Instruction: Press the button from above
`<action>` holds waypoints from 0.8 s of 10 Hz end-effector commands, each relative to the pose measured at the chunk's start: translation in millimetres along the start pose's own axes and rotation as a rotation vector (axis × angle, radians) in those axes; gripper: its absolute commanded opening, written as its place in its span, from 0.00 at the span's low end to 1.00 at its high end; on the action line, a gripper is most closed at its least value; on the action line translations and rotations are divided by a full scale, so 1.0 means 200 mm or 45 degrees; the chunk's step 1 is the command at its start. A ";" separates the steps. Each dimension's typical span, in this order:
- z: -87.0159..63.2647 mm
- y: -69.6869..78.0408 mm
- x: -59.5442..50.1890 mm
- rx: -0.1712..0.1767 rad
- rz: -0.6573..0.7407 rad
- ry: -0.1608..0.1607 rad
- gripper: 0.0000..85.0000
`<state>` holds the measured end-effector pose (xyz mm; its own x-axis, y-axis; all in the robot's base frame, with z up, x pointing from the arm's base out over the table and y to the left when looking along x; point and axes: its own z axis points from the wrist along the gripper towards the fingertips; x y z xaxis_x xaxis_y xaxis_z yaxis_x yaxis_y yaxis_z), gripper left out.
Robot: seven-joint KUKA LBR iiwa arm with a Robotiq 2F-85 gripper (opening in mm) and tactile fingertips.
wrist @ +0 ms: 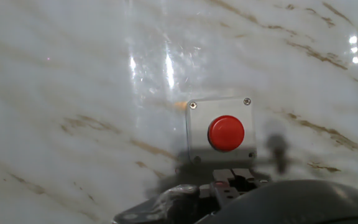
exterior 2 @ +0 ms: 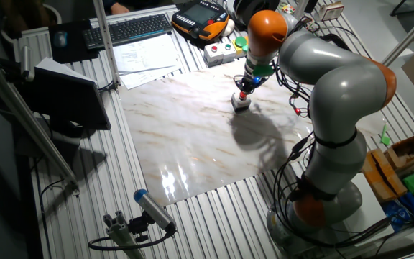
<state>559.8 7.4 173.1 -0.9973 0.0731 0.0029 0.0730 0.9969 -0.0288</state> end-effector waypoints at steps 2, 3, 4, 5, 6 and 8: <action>0.01 0.01 0.00 -0.004 0.014 0.035 0.01; 0.02 0.01 0.00 0.000 0.020 0.040 0.01; 0.04 0.01 0.00 0.000 0.022 0.036 0.01; 0.04 0.02 -0.01 0.003 0.022 0.030 0.01; 0.04 0.02 -0.01 0.003 0.018 0.030 0.01; 0.04 0.02 -0.01 -0.031 0.011 0.048 0.01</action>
<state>561.5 10.0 165.1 -0.9961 0.0789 0.0406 0.0787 0.9969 -0.0063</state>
